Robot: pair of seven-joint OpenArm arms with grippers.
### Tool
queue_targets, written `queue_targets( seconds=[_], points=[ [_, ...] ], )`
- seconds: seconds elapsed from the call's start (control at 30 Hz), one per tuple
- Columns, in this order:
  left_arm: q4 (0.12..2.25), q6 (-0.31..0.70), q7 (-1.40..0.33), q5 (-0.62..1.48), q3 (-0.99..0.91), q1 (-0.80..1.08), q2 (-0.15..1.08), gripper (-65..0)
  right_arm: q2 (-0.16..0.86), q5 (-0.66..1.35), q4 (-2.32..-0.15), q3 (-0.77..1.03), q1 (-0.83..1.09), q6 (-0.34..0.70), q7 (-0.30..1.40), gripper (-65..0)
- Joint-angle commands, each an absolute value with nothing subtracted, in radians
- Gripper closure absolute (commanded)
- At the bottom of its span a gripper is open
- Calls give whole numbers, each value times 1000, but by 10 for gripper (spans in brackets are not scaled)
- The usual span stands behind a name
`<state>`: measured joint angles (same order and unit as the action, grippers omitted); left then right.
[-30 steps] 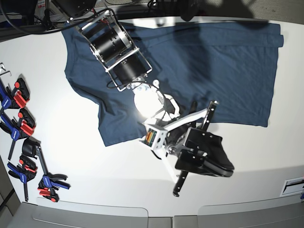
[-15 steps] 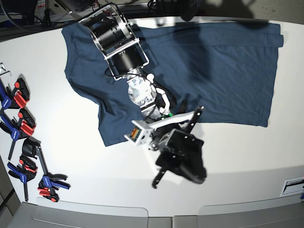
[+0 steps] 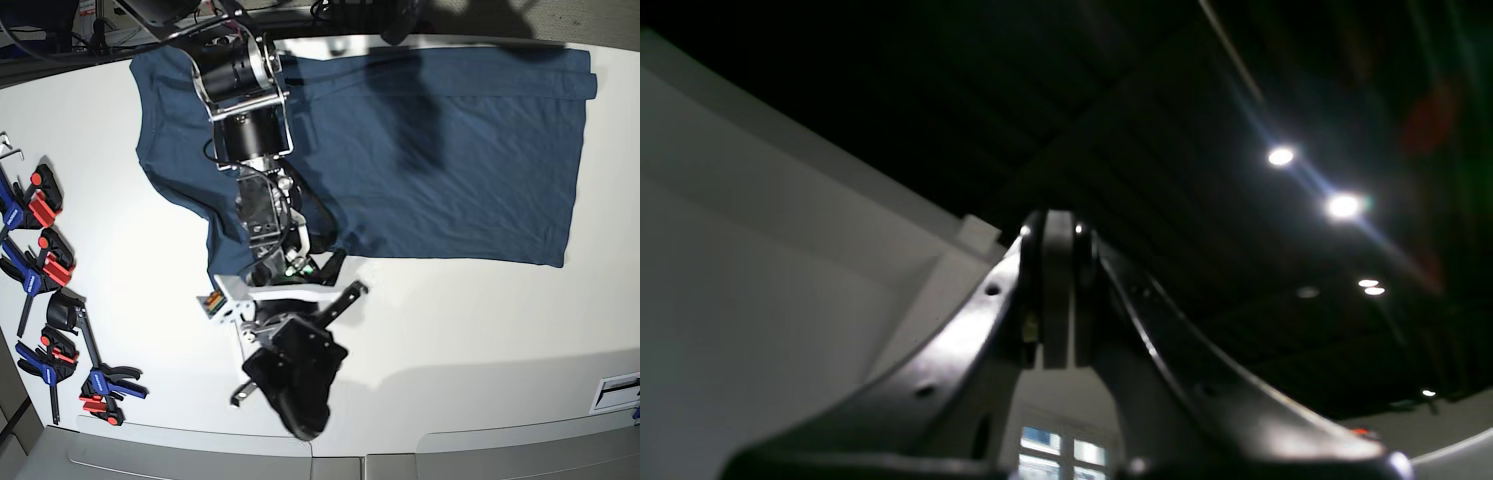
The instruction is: Fold the T-shirt properly
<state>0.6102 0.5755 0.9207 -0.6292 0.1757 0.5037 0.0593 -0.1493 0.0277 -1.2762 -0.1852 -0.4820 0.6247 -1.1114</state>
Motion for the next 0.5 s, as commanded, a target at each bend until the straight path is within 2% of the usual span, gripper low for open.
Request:
queue_targets(
  seconds=[0.0,0.47],
  points=[
    [621,613,1053,-621,184,513,36,0,-157,30,-1293,-178,-515,621,-1109,0],
    [621,613,1053,-621,184,512,36,0,-157,30,-1293,-143,-515,621,-1042,0]
  ],
)
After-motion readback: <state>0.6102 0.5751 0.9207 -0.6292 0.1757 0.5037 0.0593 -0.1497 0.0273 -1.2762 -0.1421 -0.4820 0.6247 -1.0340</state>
